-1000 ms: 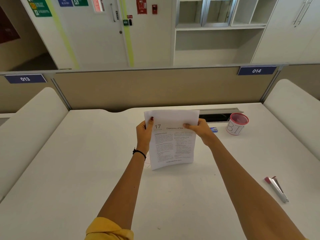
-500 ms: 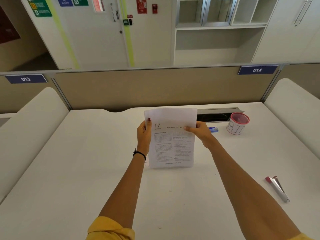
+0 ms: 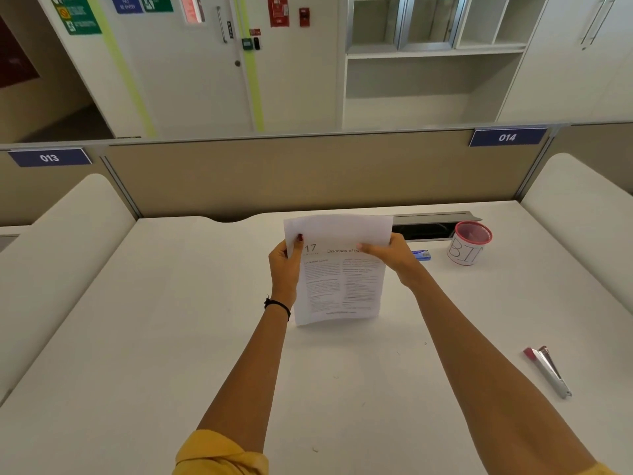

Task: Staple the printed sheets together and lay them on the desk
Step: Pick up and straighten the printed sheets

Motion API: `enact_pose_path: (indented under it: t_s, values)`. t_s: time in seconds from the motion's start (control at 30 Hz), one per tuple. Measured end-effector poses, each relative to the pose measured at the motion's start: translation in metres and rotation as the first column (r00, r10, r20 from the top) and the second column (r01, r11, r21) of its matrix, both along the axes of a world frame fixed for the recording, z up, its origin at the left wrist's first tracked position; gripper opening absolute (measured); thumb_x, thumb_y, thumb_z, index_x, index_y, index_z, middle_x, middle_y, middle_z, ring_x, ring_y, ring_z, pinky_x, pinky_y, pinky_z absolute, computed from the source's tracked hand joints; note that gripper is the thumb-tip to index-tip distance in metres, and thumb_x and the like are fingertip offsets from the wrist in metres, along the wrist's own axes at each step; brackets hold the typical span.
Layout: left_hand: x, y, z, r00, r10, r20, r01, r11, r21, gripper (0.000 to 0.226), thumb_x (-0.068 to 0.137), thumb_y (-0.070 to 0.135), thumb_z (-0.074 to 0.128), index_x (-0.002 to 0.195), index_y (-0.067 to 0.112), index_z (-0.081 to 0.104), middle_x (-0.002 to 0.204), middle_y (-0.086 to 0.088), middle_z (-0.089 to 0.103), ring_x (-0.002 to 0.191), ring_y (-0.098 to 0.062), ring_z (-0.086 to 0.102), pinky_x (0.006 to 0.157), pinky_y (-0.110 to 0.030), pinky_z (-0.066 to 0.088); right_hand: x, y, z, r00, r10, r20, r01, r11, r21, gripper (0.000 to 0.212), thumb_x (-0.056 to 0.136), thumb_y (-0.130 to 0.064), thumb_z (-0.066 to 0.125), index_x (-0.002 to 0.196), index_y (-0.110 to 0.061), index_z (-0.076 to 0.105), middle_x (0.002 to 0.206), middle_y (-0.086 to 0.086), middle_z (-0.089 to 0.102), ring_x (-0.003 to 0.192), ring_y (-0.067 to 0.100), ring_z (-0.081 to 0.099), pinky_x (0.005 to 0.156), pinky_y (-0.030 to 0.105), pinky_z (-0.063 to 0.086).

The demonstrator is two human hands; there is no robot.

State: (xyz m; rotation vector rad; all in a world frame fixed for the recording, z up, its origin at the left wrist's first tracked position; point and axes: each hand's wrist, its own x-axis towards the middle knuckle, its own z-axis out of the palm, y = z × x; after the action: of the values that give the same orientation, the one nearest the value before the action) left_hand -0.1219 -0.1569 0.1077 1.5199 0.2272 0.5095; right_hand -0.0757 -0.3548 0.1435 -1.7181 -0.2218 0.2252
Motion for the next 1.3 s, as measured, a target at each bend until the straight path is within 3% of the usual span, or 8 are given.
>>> enact_pose_path:
  t_s: [0.1,0.47,0.67,0.83,1.0,1.1,1.2,1.3]
  values:
    - [0.001,-0.002,-0.003,0.999,-0.032,-0.022,0.031,0.999,-0.021,0.022,0.09,0.029,0.052,0.079,0.011,0.058,0.077,-0.004,0.066,0.068,-0.017,0.063,0.062,-0.028,0.053,-0.003,0.006,0.001,1.0,0.005,-0.005,-0.005,1.0,0.007,0.033,0.079,-0.013,0.07,0.108,-0.018,0.055,0.092,-0.002,0.062,0.083,0.013,0.062,0.061,0.019,0.053]
    - [0.0,-0.001,0.0,0.997,-0.065,-0.038,0.065,0.998,-0.018,0.016,0.091,0.029,0.051,0.083,0.019,0.06,0.082,-0.002,0.067,0.067,-0.01,0.066,0.061,-0.023,0.055,-0.001,0.015,0.003,0.998,-0.064,-0.016,0.066,0.991,0.113,0.028,0.078,-0.009,0.07,0.094,-0.027,0.055,0.086,-0.003,0.06,0.08,0.012,0.061,0.059,0.021,0.051]
    - [0.002,0.001,0.006,1.0,-0.026,-0.006,0.026,1.0,-0.012,0.02,0.092,0.027,0.051,0.078,0.015,0.06,0.076,-0.002,0.065,0.064,-0.01,0.064,0.058,-0.018,0.053,0.005,0.012,0.003,0.999,-0.047,-0.006,0.048,0.992,0.113,0.032,0.079,-0.01,0.07,0.103,-0.024,0.055,0.096,0.003,0.061,0.09,0.019,0.061,0.069,0.029,0.054]
    - [0.004,0.0,-0.003,1.0,-0.008,-0.018,0.009,0.999,0.049,0.016,0.091,0.026,0.052,0.079,0.017,0.058,0.078,0.001,0.065,0.069,-0.013,0.064,0.057,-0.014,0.052,0.004,0.007,-0.002,1.0,0.009,0.015,-0.009,0.999,0.045,0.036,0.08,-0.011,0.069,0.112,-0.019,0.052,0.102,0.006,0.059,0.09,0.016,0.06,0.068,0.024,0.054]
    - [0.015,-0.002,-0.003,1.0,-0.006,-0.001,0.006,0.992,0.127,0.022,0.092,0.026,0.052,0.08,0.008,0.056,0.073,-0.001,0.063,0.061,-0.005,0.062,0.057,-0.017,0.052,0.01,-0.003,-0.005,1.0,-0.006,0.018,0.006,1.0,0.018,0.041,0.079,-0.013,0.071,0.117,-0.012,0.054,0.11,0.015,0.062,0.098,0.026,0.062,0.078,0.037,0.056]
    - [0.023,-0.008,0.006,1.0,-0.018,0.026,0.013,0.986,0.165,0.024,0.092,0.029,0.052,0.079,0.008,0.054,0.073,-0.003,0.061,0.065,-0.015,0.061,0.059,-0.023,0.053,0.014,-0.012,-0.001,0.998,-0.056,0.033,0.055,0.998,0.014,0.038,0.08,-0.013,0.069,0.115,-0.007,0.055,0.106,0.013,0.062,0.094,0.024,0.062,0.074,0.032,0.056]
    - [0.031,-0.02,0.015,0.999,-0.02,0.043,0.01,0.974,0.228,0.022,0.092,0.028,0.051,0.075,0.015,0.05,0.07,0.002,0.058,0.065,-0.012,0.058,0.055,-0.012,0.048,0.018,-0.03,0.001,0.99,-0.131,0.053,0.131,0.991,0.012,0.032,0.083,-0.013,0.068,0.11,0.001,0.06,0.104,0.015,0.065,0.091,0.026,0.064,0.074,0.031,0.056]
    - [0.044,-0.043,0.018,0.998,-0.05,0.027,0.04,0.956,0.29,0.024,0.093,0.029,0.05,0.074,0.015,0.049,0.069,0.003,0.057,0.062,-0.011,0.055,0.054,-0.016,0.045,0.017,-0.064,-0.004,0.98,-0.186,0.067,0.184,0.982,0.031,0.025,0.085,-0.015,0.065,0.106,0.0,0.064,0.1,0.01,0.068,0.087,0.022,0.068,0.071,0.027,0.059]
